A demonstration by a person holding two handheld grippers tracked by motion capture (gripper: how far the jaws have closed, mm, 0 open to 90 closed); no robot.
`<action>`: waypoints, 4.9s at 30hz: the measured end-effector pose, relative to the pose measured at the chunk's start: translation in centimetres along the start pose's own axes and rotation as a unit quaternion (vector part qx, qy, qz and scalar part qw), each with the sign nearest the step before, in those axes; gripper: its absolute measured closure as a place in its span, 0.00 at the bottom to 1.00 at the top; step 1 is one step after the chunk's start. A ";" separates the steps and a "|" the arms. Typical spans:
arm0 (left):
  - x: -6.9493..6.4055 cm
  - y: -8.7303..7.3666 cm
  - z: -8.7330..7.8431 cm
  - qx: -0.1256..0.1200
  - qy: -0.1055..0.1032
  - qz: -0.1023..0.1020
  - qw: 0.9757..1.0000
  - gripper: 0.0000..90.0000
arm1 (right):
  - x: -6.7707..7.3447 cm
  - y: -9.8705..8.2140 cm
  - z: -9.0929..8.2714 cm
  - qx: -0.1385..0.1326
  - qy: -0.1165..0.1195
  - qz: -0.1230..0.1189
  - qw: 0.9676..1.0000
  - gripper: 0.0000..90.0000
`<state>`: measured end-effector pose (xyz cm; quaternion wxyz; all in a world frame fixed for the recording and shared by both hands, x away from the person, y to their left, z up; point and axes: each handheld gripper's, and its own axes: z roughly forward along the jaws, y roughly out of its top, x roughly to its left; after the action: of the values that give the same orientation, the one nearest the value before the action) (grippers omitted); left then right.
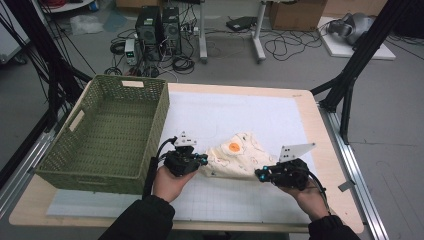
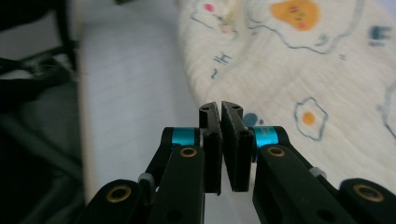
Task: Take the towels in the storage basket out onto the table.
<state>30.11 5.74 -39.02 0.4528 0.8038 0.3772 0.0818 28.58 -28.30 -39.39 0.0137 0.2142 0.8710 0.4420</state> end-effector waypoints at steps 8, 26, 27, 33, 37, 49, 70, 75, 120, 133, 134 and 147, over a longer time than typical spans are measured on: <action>0.5 -0.9 0.4 0.027 -0.002 -0.005 1.000 0.82 | 1.2 -0.1 0.5 0.015 0.006 -0.020 1.000 0.81; 1.0 -3.4 3.1 0.084 0.032 0.024 0.996 0.99 | -3.1 -3.7 1.5 0.077 -0.069 0.006 0.995 0.99; 0.9 -3.4 3.0 0.085 0.031 0.026 0.996 0.99 | -3.1 -3.7 1.5 0.078 -0.062 0.006 0.995 0.99; 0.8 -3.8 2.0 0.087 0.025 0.025 0.996 0.99 | -1.6 -4.2 0.8 0.080 -0.032 0.003 0.996 0.99; 0.3 -4.1 1.0 0.082 0.013 0.027 0.996 0.99 | -0.1 -4.7 -0.2 0.072 -0.014 0.003 0.997 0.99; 1.1 -0.5 1.0 0.003 -0.002 0.006 1.000 0.77 | -2.4 -0.9 -1.5 0.028 -0.049 -0.002 0.998 0.75; 2.4 -0.3 6.6 0.065 0.049 0.011 0.997 0.97 | -6.8 -2.0 2.9 0.070 -0.058 0.028 0.995 0.96; 1.7 -0.9 4.7 0.041 0.060 0.010 0.997 0.97 | -5.3 -2.1 1.9 0.074 -0.056 0.008 0.996 0.96; 2.6 0.7 7.6 0.097 0.029 -0.004 0.995 0.71 | -9.6 3.3 4.5 0.094 -0.101 0.009 0.990 0.68; 2.0 0.0 7.3 0.097 -0.025 0.023 0.995 0.88 | -9.6 2.1 5.5 0.132 -0.067 0.019 0.989 0.96; 2.0 0.0 7.3 0.097 -0.025 0.023 0.995 0.91 | -9.6 2.1 5.5 0.132 -0.067 0.019 0.989 0.96; 2.0 1.6 3.5 -0.040 0.071 0.001 0.997 0.98 | -8.4 3.9 1.6 0.075 -0.096 -0.006 0.993 0.97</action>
<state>34.01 4.28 -40.24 0.4561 0.7776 0.4045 0.1540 37.95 -28.27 -38.77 0.0841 0.2507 0.8976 0.3527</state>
